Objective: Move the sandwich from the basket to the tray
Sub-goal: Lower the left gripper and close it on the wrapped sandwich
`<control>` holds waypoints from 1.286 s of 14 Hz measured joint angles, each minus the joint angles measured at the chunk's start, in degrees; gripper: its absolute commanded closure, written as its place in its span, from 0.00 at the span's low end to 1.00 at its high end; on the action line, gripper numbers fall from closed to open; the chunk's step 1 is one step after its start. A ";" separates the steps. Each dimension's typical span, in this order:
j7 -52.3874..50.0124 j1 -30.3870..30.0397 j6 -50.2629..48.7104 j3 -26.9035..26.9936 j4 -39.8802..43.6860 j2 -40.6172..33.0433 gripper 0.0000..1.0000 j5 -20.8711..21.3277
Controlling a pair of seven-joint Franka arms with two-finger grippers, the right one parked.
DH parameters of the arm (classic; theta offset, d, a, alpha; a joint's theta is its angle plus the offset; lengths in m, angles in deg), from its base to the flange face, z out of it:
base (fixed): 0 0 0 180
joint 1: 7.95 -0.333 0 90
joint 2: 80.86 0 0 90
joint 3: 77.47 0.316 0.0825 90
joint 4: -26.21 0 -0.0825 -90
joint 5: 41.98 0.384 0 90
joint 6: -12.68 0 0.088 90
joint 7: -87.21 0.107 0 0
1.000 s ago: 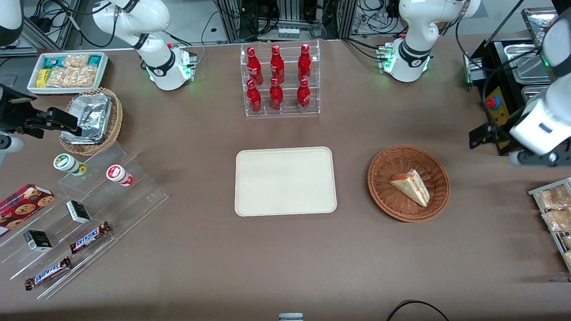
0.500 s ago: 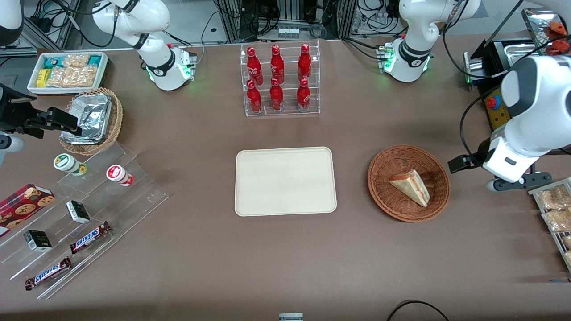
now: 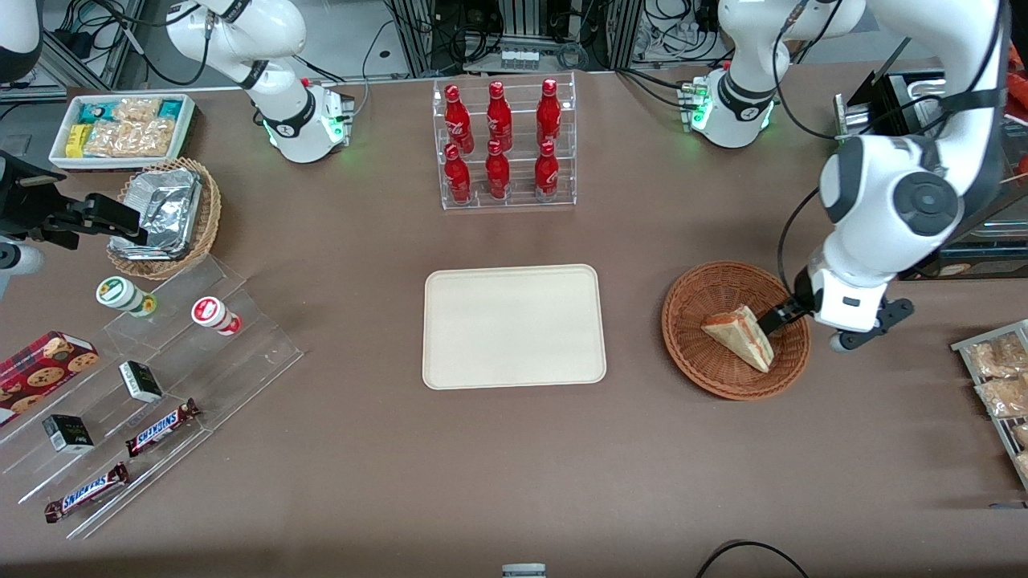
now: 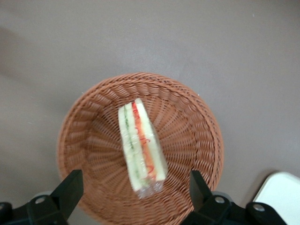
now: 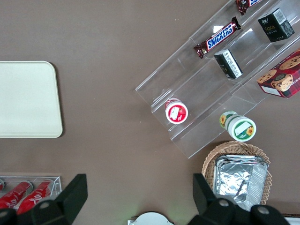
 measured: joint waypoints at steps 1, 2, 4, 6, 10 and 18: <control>-2.30 0.10 3.45 0.00 -2.14 0.01 0.00 0.00; -4.25 0.25 5.83 0.00 -3.90 0.10 0.00 0.00; -7.05 0.64 7.30 -0.01 -5.76 0.96 0.00 0.00; -8.01 0.91 7.55 -0.01 -6.13 2.36 0.00 0.00; -9.42 0.96 9.40 0.00 -6.19 5.04 0.00 -0.01; -10.54 2.03 13.20 -0.04 -6.22 9.18 0.27 -0.01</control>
